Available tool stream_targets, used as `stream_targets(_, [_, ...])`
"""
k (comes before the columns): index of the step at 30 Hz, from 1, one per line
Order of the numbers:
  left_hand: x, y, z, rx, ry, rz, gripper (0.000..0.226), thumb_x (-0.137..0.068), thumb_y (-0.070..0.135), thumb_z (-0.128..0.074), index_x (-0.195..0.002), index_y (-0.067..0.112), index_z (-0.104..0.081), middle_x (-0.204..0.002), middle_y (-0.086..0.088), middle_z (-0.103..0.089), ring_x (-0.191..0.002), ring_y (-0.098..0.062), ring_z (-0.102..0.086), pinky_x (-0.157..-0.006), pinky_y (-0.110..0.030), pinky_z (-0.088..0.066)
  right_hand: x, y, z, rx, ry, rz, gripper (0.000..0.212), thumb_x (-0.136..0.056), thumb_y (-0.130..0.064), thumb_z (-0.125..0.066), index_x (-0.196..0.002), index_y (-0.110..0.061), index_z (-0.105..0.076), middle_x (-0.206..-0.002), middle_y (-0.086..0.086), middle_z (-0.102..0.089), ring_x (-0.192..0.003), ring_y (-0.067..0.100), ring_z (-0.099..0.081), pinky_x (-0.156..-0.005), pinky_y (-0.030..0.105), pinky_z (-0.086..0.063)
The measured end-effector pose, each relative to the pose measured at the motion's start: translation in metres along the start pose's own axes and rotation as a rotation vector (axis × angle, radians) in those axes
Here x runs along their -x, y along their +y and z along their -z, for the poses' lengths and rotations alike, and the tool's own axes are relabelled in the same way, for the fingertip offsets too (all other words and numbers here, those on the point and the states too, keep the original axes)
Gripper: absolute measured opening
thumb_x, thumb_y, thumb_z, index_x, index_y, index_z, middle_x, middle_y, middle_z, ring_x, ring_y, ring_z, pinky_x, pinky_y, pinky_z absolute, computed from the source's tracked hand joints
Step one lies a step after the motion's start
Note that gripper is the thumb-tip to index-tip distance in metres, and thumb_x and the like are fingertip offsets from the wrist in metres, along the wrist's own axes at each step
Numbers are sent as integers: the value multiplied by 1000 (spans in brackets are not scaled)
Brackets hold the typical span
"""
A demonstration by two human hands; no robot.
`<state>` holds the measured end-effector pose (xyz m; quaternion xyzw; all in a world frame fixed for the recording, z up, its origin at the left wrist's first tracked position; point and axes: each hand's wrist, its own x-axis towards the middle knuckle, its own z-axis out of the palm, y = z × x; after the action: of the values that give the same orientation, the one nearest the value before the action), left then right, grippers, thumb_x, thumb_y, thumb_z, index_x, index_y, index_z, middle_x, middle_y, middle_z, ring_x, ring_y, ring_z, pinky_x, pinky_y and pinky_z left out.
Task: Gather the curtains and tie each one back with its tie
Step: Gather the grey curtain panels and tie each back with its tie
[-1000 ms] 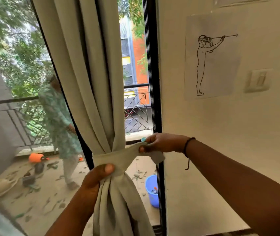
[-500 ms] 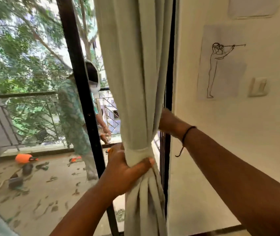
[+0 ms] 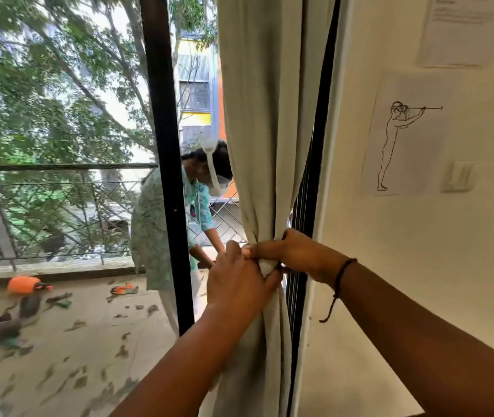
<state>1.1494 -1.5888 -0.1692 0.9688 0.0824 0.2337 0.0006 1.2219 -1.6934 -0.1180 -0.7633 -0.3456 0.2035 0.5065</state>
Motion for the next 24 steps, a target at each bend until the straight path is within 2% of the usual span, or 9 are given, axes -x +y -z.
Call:
stream_targets(2, [1, -9, -5, 29, -41, 58, 79, -79, 65, -6, -121, 22, -56, -113, -11, -57, -108, -29, -45, -91, -38, -38, -8, 3, 2, 0, 12, 8, 18, -78, -29, -76, -88, -15, -72, -76, -3, -73, -73, 9, -69, -62, 21, -54])
stream_targets(4, [9, -18, -1, 183, -39, 123, 71, -81, 68, -25, -132, 25, -48, -121, -9, -51, -111, -26, -49, -93, -36, -42, -17, 9, 4, 45, 55, 10, 24, -77, -31, -76, -94, -15, -72, -82, -1, -73, -73, 8, -69, -61, 21, -53])
stream_targets(7, [26, -31, 11, 448, 23, 160, 42, -89, 36, -50, -131, 38, -50, -107, 1, -56, -99, -19, -58, -82, -30, -47, -30, 19, 9, 52, 193, 49, 17, -76, -29, -77, -87, -17, -72, -83, -2, -72, -69, 3, -65, -58, 16, -50])
stream_targets(10, [32, -35, 22, 561, 67, 255, 45, -89, 15, -53, -127, 39, -49, -91, 11, -60, -71, -1, -55, -63, -19, -41, -46, 33, 24, 95, 275, 34, 25, -73, -36, -79, -86, -16, -73, -89, 3, -72, -73, 6, -66, -64, 16, -52])
stream_targets(12, [34, -28, 25, 597, 71, 311, 49, -88, 16, -58, -130, 36, -42, -82, 16, -58, -67, 3, -53, -56, -15, -36, -56, 37, 31, 198, 277, 41, 43, -69, -49, -78, -96, -16, -74, -98, 3, -72, -87, 13, -68, -80, 28, -56])
stream_targets(14, [37, -11, 24, 595, 67, 350, 37, -88, 23, -62, -124, 30, -52, -88, 12, -63, -76, -5, -59, -65, -18, -44, -61, 36, 31, 236, 288, 54, 57, -68, -56, -75, -110, -18, -69, -103, -1, -70, -95, 15, -66, -86, 31, -52])
stream_targets(16, [41, 12, 18, 547, 58, 343, 19, -89, 29, -60, -108, 28, -62, -98, 6, -67, -88, -10, -62, -77, -22, -48, -65, 32, 25, 283, 294, 63, 62, -69, -60, -72, -115, -19, -65, -103, -3, -68, -95, 16, -63, -82, 28, -49])
stream_targets(20, [47, 57, -4, 524, 59, 257, 12, -94, 25, -49, -96, 21, -60, -97, 2, -62, -88, -15, -59, -74, -28, -47, -73, 29, 9, 356, 253, 62, 81, -54, -77, -65, -110, -18, -61, -97, 2, -69, -84, 19, -66, -76, 36, -56])
stream_targets(24, [44, 84, -24, 664, 30, 202, 22, -92, 21, -45, -107, 22, -61, -107, 1, -61, -95, -14, -59, -85, -33, -50, -77, 29, 11, 322, 125, 1, 86, -52, -56, -78, -119, -10, -49, -101, 3, -64, -83, 17, -64, -66, 30, -55])
